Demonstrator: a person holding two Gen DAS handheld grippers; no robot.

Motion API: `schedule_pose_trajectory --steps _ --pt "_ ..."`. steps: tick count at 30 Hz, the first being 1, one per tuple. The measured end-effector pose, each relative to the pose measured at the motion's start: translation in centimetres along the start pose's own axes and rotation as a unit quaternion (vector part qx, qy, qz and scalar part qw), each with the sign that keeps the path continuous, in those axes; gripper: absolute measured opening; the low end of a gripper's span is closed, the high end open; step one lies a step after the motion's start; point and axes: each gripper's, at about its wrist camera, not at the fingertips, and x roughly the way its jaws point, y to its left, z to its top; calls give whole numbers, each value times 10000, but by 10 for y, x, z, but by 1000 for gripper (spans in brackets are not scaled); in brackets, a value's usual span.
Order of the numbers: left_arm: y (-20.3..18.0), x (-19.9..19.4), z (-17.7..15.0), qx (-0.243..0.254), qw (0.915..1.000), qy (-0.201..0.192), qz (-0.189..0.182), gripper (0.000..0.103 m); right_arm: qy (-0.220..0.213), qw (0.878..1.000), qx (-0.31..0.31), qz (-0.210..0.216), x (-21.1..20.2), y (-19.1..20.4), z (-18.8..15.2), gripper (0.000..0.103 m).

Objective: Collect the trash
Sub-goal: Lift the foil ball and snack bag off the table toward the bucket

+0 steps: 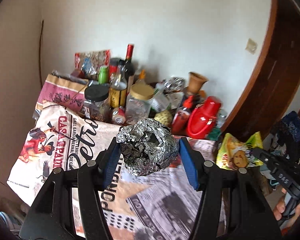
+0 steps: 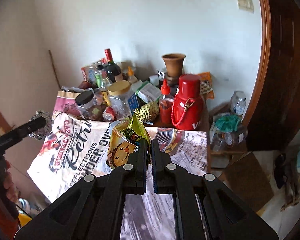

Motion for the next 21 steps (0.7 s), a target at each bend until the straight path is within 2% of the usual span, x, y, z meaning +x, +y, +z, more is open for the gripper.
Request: schedule_pose_trajectory --steps 7,10,15,21 --pt "-22 -80 -11 309 9982 -511 -50 58 -336 9994 53 -25 -57 13 -14 4" --pt "-21 -105 -19 402 9973 -592 -144 58 -516 9986 103 -88 -82 27 -23 4" --pt "-5 -150 -44 621 9951 -689 -346 58 -751 9967 187 -240 -119 58 -46 4" --pt "33 -211 -95 854 9930 -577 -585 58 -759 9949 461 -471 -153 113 -104 4"
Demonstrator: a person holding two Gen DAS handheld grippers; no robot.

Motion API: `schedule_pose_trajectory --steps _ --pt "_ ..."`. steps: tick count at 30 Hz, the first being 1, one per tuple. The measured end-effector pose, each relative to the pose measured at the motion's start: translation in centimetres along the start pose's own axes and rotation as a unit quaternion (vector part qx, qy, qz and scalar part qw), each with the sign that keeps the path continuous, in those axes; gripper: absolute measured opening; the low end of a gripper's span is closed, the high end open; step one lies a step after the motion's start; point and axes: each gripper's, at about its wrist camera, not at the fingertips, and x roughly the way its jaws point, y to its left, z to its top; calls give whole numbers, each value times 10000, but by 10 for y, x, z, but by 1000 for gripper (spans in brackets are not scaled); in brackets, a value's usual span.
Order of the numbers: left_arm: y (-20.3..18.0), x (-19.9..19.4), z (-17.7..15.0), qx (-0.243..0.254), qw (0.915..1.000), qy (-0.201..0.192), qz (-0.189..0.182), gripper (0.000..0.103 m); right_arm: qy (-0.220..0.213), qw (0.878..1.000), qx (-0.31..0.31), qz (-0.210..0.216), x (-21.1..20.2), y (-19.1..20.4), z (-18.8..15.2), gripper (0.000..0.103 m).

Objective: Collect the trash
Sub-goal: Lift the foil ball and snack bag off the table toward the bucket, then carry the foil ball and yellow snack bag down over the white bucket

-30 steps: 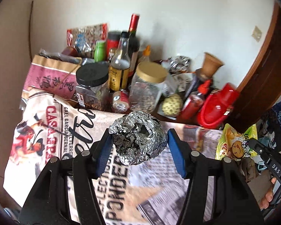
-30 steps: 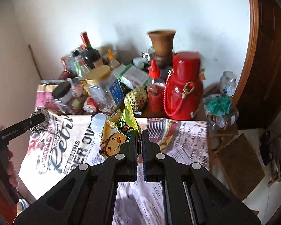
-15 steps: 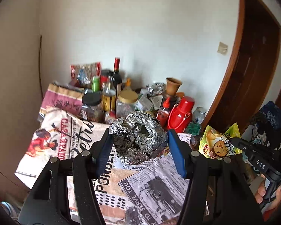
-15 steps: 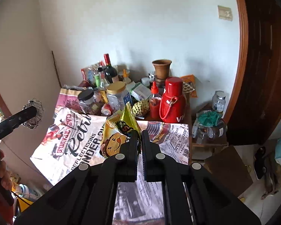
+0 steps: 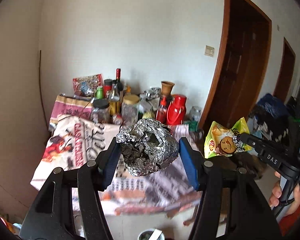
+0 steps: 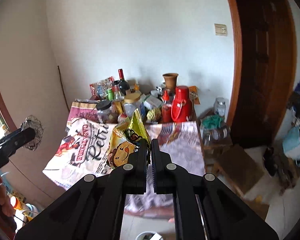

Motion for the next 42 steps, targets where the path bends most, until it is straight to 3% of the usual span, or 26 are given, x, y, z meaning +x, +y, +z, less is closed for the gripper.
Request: schedule_pose_trajectory --steps 9,18,22,29,33,39,42 --pt "31 -85 -75 98 9990 423 -92 58 444 9987 194 -166 -54 45 -81 4" --pt "29 -93 -122 88 9941 1054 -249 58 941 9949 210 -303 -78 52 -119 4" --pt "26 -75 -143 17 9904 1361 -254 58 1211 9920 224 -262 -64 45 -135 4" --pt "18 -14 -203 -194 9743 2240 -103 58 1627 9861 257 -203 -22 22 -172 4" --pt "14 33 -248 -330 9611 2743 -53 58 1982 9798 201 -153 21 2 -204 4" --pt "6 94 -311 -548 9506 3054 -14 58 2397 9708 97 -70 81 -26 -255 4" --pt "5 130 -352 -728 9404 3323 -23 58 2637 9646 35 -82 116 -41 -288 4"
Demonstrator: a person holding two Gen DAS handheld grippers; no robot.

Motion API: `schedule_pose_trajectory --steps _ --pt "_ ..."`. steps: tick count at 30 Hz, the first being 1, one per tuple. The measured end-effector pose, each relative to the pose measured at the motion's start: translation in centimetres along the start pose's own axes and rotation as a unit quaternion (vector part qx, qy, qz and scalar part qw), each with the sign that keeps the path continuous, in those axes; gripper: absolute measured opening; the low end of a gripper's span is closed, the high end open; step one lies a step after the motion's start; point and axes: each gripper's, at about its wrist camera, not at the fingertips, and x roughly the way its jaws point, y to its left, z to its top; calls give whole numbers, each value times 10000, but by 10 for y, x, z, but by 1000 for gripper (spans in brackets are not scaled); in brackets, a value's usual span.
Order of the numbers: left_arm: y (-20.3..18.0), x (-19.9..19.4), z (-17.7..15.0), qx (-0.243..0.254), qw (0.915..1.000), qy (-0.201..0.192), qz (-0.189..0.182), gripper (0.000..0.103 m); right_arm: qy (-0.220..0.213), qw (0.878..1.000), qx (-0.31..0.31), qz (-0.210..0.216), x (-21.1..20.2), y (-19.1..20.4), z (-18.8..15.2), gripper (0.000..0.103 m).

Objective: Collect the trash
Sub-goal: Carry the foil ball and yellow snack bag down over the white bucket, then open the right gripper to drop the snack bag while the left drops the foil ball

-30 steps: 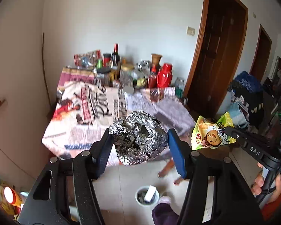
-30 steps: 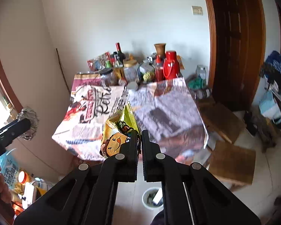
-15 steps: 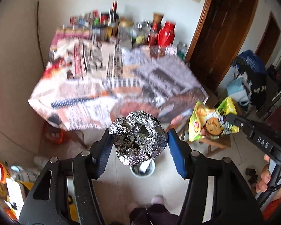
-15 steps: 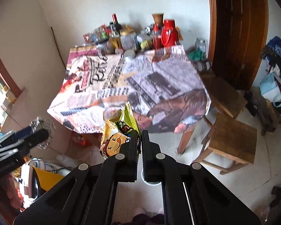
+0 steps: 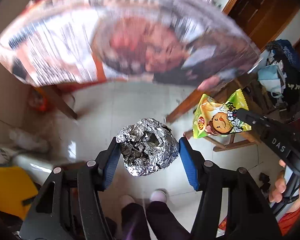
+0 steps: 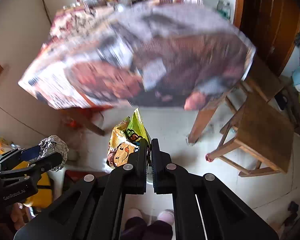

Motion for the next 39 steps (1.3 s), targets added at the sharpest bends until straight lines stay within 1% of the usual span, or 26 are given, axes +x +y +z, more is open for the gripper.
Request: schedule_pose_trajectory --steps 1,3,6,10,14,16,19,22,23,24,25,26,27,32,34,36,38,39 --pt "1 16 -3 -46 10000 70 -8 58 80 10000 1 -20 20 -7 -7 4" --pt "4 43 -11 -77 9999 135 15 58 157 9999 34 -52 44 -17 -15 4" --pt "13 90 -23 -130 9994 317 97 58 405 9991 133 -75 94 -35 -35 4" --pt "24 147 -40 -160 9981 535 273 58 688 9974 160 -108 150 -44 -56 4" --pt "35 189 -53 -188 9974 608 341 58 849 9963 110 -58 191 -40 -73 4" --pt "39 204 -57 -217 9969 660 372 58 932 9956 51 -10 213 -35 -83 4" --pt "47 229 -64 -291 9963 737 335 58 1123 9935 -1 209 242 -26 -91 4" --pt "53 246 -68 -268 9959 773 379 58 1213 9923 -5 251 261 -23 -97 4" --pt "56 252 -69 -264 9958 788 391 58 1293 9913 -3 249 265 -24 -97 8" --pt "58 257 -71 -272 9956 806 385 58 1453 9891 -1 235 274 -23 -99 21" --pt "59 260 -71 -284 9954 831 371 58 1616 9866 -15 238 281 -22 -102 29" --pt "61 264 -72 -305 9952 866 348 58 1645 9861 -2 233 283 -24 -104 40" --pt "63 268 -72 -335 9948 901 320 58 1660 9859 46 191 284 -26 -107 44" --pt "59 285 -72 -331 9940 1009 249 58 1682 9857 133 36 276 -36 -109 44" --pt "54 290 -70 -329 9936 1069 144 58 1641 9863 182 -53 266 -42 -107 44" --pt "45 296 -66 -322 9927 1164 -38 58 1601 9867 246 -132 255 -49 -104 44" --pt "36 301 -61 -324 9893 1407 -206 63 1522 9876 296 -246 244 -55 -101 44" --pt "32 303 -59 -347 9878 1498 -244 63 1500 9878 303 -282 242 -56 -99 44"
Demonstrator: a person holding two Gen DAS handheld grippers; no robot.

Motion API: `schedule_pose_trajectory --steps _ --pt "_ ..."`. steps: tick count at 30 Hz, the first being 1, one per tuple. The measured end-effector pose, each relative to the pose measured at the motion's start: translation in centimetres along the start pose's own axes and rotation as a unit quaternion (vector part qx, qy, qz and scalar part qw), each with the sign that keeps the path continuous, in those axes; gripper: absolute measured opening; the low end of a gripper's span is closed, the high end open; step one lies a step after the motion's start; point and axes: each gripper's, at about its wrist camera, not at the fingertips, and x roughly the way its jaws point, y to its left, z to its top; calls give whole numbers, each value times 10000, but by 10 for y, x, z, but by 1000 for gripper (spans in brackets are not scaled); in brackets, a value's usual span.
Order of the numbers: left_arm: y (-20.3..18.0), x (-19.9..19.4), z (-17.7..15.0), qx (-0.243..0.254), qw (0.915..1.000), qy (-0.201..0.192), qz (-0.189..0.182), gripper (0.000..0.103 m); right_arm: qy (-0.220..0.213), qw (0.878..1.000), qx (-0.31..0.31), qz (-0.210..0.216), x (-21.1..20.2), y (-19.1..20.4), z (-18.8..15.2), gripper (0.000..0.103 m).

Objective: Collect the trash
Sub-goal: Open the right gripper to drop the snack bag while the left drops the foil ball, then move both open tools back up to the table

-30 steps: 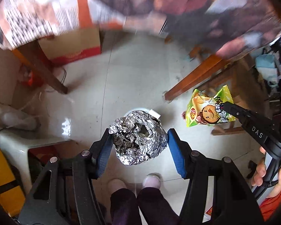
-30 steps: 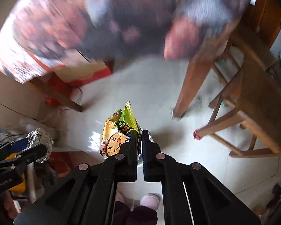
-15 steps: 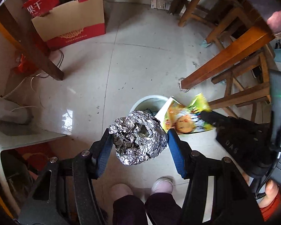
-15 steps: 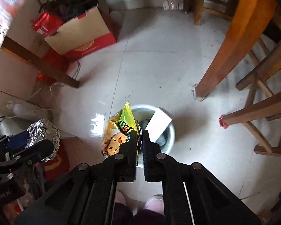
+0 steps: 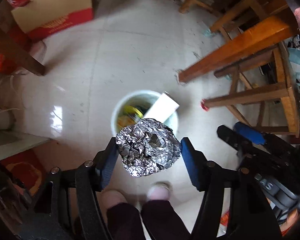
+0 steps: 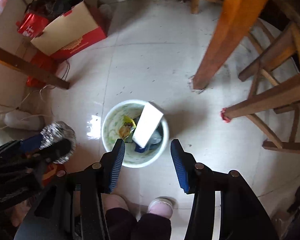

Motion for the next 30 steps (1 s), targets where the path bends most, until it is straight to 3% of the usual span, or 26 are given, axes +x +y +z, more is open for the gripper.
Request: schedule_pose_trajectory --steps 6,13,18,25,30 --pt "-21 -17 2 153 9997 70 197 63 -108 9999 122 -46 -40 -5 5 44" --pt "-34 -91 -3 354 9988 -88 323 63 -298 9995 35 81 -101 15 13 44" --pt "-49 -176 -5 420 9971 -418 469 63 -525 9984 -59 178 -165 30 19 44" --pt "-66 -313 -13 389 9922 -1089 461 63 -1082 9937 -250 175 -286 55 22 44" --pt "-73 -408 -22 230 9858 -1641 278 63 -1525 9879 -231 177 -365 72 14 44"
